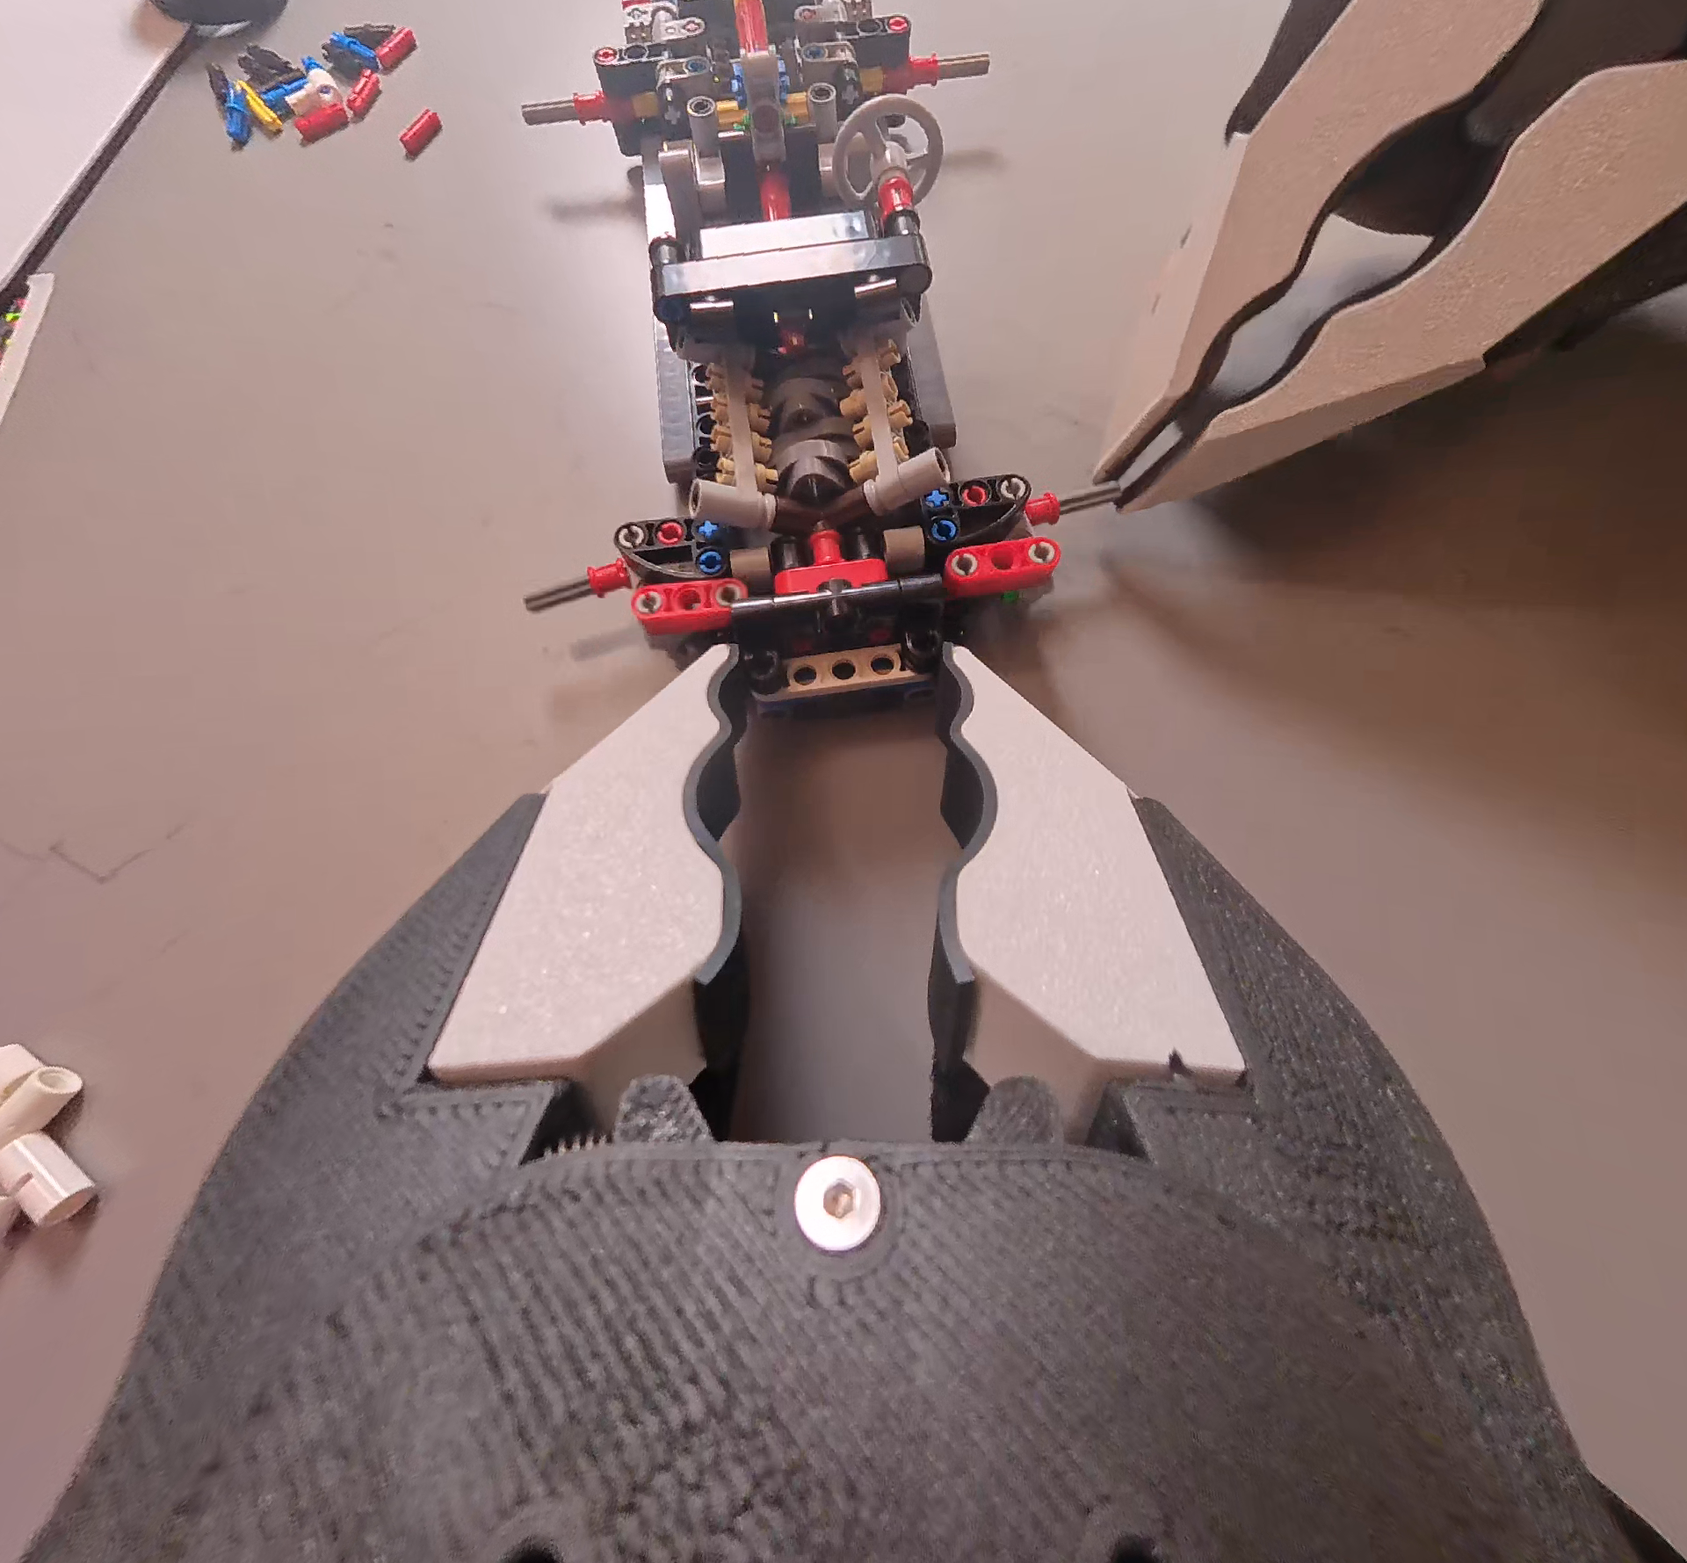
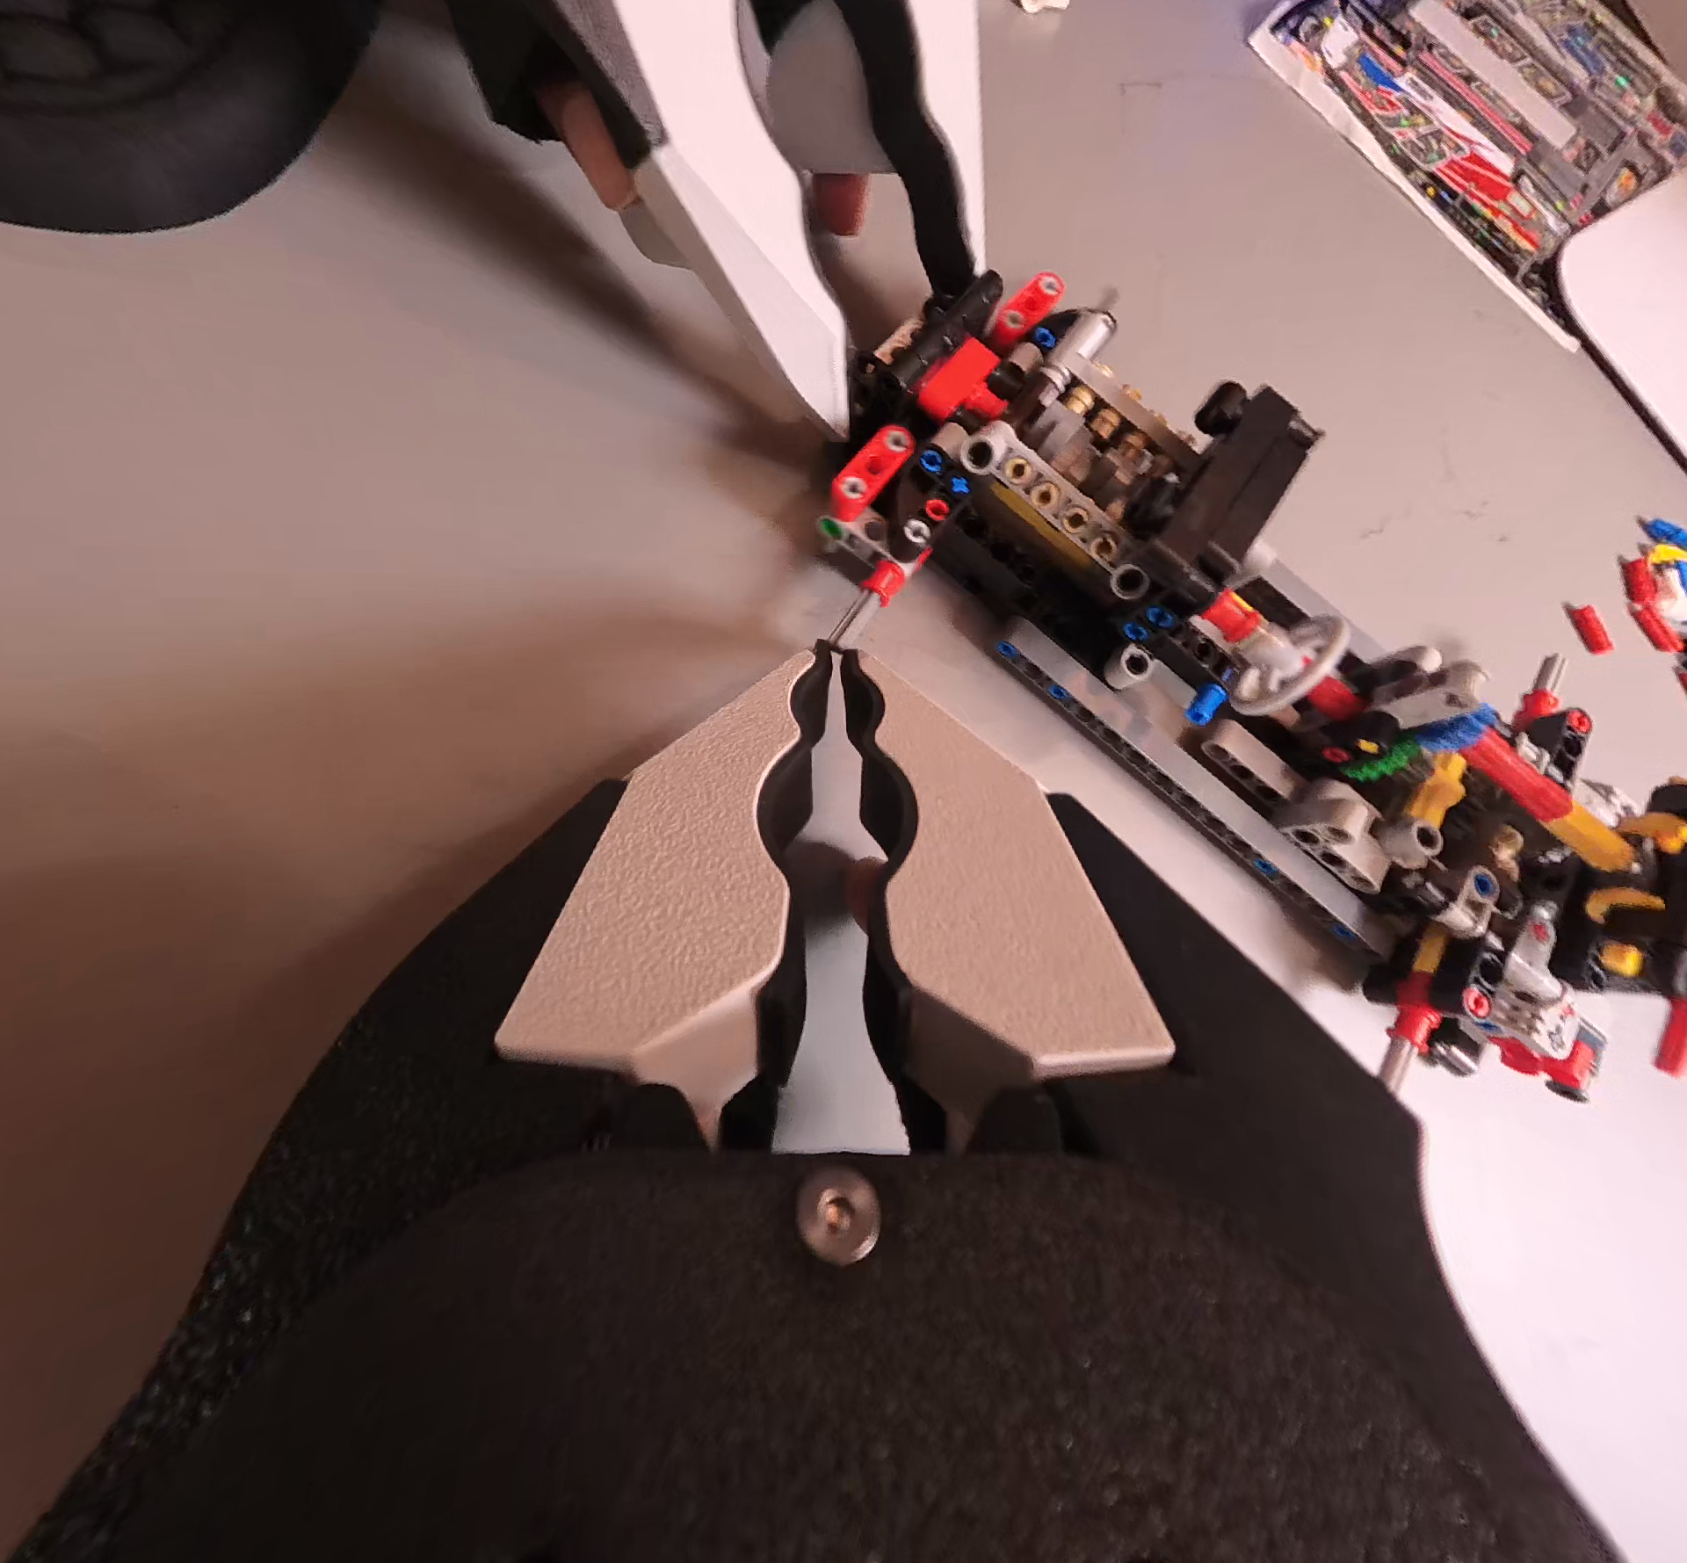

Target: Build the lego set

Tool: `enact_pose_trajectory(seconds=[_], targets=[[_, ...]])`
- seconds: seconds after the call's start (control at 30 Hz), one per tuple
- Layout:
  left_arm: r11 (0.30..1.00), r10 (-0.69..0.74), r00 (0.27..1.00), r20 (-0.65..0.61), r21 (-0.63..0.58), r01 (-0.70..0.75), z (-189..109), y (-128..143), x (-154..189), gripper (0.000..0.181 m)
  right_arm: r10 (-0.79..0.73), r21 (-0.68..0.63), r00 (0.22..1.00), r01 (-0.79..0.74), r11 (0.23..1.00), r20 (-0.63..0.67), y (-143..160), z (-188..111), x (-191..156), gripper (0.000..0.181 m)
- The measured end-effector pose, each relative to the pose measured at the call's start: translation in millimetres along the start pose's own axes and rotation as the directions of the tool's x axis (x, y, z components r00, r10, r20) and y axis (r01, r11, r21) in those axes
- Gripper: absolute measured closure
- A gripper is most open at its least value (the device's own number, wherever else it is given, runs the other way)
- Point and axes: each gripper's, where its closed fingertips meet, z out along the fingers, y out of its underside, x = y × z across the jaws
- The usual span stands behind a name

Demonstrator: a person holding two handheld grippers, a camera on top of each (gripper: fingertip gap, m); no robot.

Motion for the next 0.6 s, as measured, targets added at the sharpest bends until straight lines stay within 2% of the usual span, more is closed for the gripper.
enact_pose_trajectory(seconds=[0.2,0.53,0.6], targets=[[1.000,0.000,1.000,0.001,0.000,0.000,1,-1,1,0.141,-0.049,0.015,0.999,0.049,0.999,-0.003,-7,4,-9,0.181],[1.000,0.002,1.000,-0.001,-0.004,-0.002,0,0,0,0.141,-0.005,0.023,0.999,0.006,1.000,-0.039,-5,-3,7,0.181],[1.000,0.001,1.000,-0.001,-0.003,-0.001,0,0,0,0.141,0.019,0.011,1.000,-0.019,1.000,-0.013,-4,0,2,0.169]])
